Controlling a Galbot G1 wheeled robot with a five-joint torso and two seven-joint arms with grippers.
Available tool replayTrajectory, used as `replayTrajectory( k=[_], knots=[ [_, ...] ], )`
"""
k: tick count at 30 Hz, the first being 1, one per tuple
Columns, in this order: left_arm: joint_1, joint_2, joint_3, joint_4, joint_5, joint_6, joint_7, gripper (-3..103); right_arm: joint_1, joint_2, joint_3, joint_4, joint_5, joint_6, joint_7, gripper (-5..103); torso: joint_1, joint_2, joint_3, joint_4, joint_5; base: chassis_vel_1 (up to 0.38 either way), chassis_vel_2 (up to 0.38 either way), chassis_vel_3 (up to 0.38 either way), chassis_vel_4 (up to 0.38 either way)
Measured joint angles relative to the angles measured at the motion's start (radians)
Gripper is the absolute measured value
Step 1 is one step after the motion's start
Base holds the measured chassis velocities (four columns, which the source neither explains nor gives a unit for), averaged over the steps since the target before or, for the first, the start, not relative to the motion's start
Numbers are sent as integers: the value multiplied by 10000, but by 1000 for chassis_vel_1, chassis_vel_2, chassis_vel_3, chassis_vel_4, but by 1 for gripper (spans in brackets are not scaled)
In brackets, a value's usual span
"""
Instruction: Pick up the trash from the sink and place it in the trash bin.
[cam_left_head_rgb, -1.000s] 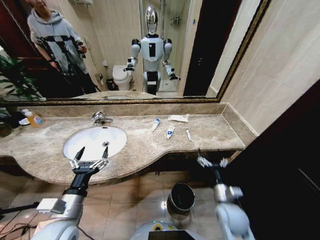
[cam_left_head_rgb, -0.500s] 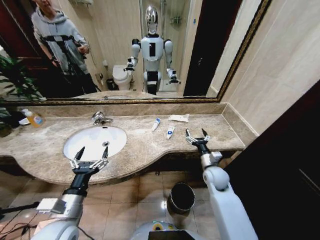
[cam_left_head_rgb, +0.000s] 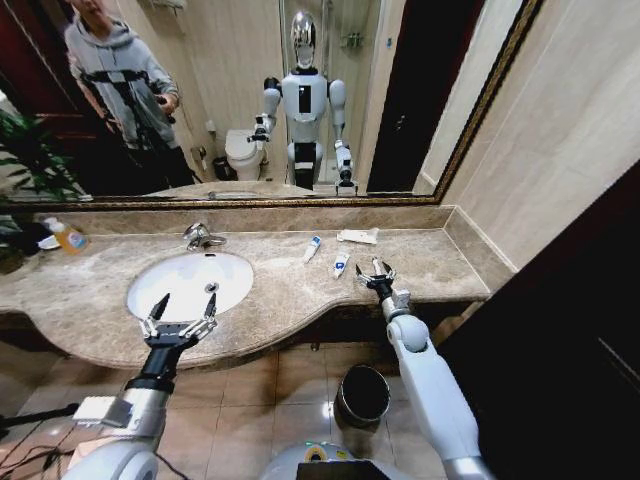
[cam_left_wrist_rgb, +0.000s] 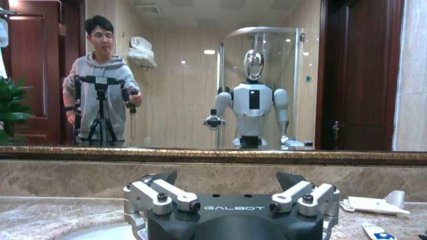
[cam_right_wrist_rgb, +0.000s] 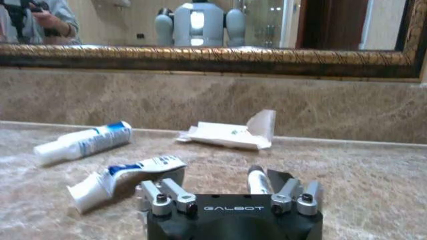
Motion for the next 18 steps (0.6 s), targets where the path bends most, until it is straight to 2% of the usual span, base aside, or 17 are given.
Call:
replayTrajectory(
  k=[1, 5, 9, 11, 13, 14, 17, 18],
  knots=[
    [0, 0, 0, 0, 0, 0, 0, 100, 32, -14, 3, -88, -1, -2, 2, 83, 0, 0, 0, 0, 0, 0, 0, 0, 0],
    [0, 0, 0, 0, 0, 0, 0, 100, 93, -32, 16, -239, 26, -2, 45, 76, 0, 0, 0, -1, 0, 0, 0, 0, 0],
    [0, 0, 0, 0, 0, 0, 0, 100, 228, -95, 75, -518, 80, 16, 79, 57, 0, 0, 0, 0, 0, 0, 0, 0, 0],
    [0, 0, 0, 0, 0, 0, 0, 100, 238, -107, 79, -548, 80, 27, 76, 57, 0, 0, 0, -1, 0, 0, 0, 0, 0],
    [0, 0, 0, 0, 0, 0, 0, 100, 253, -138, 91, -604, 72, 65, 54, 47, -1, 0, 0, 0, 0, 0, 0, 0, 0],
    [0, 0, 0, 0, 0, 0, 0, 100, 253, -138, 91, -604, 72, 65, 54, 47, -1, 0, 0, 0, 0, 0, 0, 0, 0],
    [0, 0, 0, 0, 0, 0, 0, 100, 264, -153, 129, -704, 73, 157, 15, 30, -1, 0, -1, 0, 1, 0, 0, 0, 0],
    [0, 0, 0, 0, 0, 0, 0, 100, 264, -153, 129, -704, 73, 157, 15, 30, -1, 0, -1, 0, 1, 0, 0, 0, 0]
  ],
)
